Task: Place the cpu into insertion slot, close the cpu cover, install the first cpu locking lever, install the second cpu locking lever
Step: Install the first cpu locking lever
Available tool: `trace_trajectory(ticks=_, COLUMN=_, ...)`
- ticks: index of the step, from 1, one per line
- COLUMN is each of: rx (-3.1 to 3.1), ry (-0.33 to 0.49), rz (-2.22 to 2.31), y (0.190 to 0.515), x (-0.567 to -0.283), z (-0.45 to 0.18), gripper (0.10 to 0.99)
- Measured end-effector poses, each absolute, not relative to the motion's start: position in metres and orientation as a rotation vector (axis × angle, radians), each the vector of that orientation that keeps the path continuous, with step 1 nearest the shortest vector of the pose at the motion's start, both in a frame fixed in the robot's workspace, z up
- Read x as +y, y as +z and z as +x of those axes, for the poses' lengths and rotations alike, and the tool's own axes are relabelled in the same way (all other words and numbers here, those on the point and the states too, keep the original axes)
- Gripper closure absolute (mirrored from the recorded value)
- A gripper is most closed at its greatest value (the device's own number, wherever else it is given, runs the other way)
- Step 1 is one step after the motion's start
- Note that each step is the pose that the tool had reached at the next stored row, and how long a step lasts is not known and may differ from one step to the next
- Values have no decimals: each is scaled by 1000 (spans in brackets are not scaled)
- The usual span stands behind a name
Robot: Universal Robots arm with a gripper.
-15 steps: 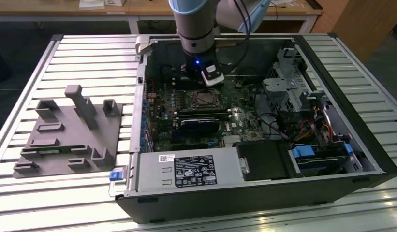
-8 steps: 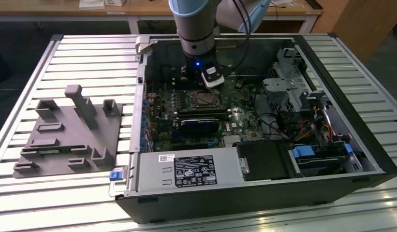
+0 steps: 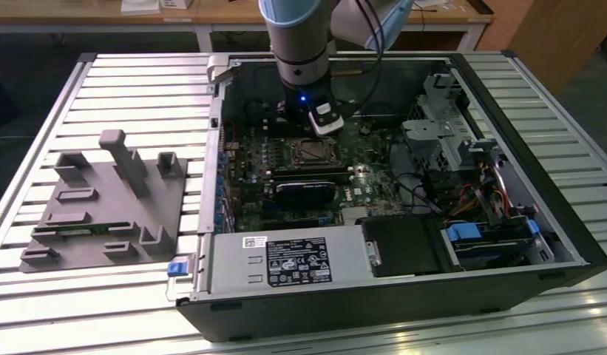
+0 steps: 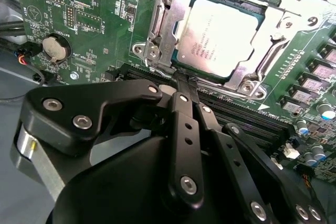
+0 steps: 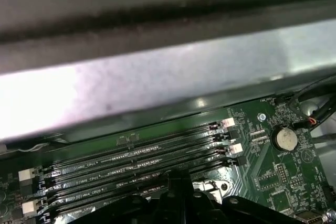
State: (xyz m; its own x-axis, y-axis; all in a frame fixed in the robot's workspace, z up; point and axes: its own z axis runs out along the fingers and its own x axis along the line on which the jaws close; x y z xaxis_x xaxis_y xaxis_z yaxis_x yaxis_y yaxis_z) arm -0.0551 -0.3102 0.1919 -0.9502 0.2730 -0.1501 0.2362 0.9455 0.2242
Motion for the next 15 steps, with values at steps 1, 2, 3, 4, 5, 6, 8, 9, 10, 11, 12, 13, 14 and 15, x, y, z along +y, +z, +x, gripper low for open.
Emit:
trace_trajectory(ticks=1, rx=2920, ry=304, rz=385, y=193, x=-310, z=-55, gripper=980)
trace_trajectory(ticks=2, rx=2921, ry=304, rz=385, y=195, x=-310, z=-55, gripper=980)
trace_trajectory(ticks=3, rx=2921, ry=304, rz=385, y=196, x=-310, z=-55, gripper=980)
trace_trajectory(ticks=4, rx=2921, ry=304, rz=385, y=198, x=-310, z=-55, gripper=980)
trace_trajectory(ticks=5, rx=2921, ry=304, rz=385, y=200, x=-310, z=-55, gripper=980)
trace_trajectory(ticks=6, rx=2921, ry=304, rz=385, y=202, x=-310, z=-55, gripper=980)
trace_trajectory(ticks=8, rx=2921, ry=304, rz=385, y=206, x=-310, z=-55, gripper=980)
trace_trajectory(ticks=9, rx=2921, ry=304, rz=385, y=208, x=-310, z=-55, gripper=980)
trace_trajectory(ticks=10, rx=2921, ry=304, rz=385, y=210, x=-310, z=-55, gripper=980)
trace_trajectory(ticks=11, rx=2921, ry=304, rz=385, y=213, x=-310, z=-55, gripper=980)
trace_trajectory(ticks=12, rx=2921, ry=304, rz=385, y=215, x=-310, z=-55, gripper=980)
trace_trajectory(ticks=13, rx=2921, ry=304, rz=385, y=217, x=-310, z=-55, gripper=980)
trace_trajectory(ticks=14, rx=2921, ry=304, rz=385, y=219, x=-310, z=-55, gripper=980)
trace_trajectory(ticks=15, rx=2921, ry=304, rz=385, y=220, x=-310, z=-55, gripper=980)
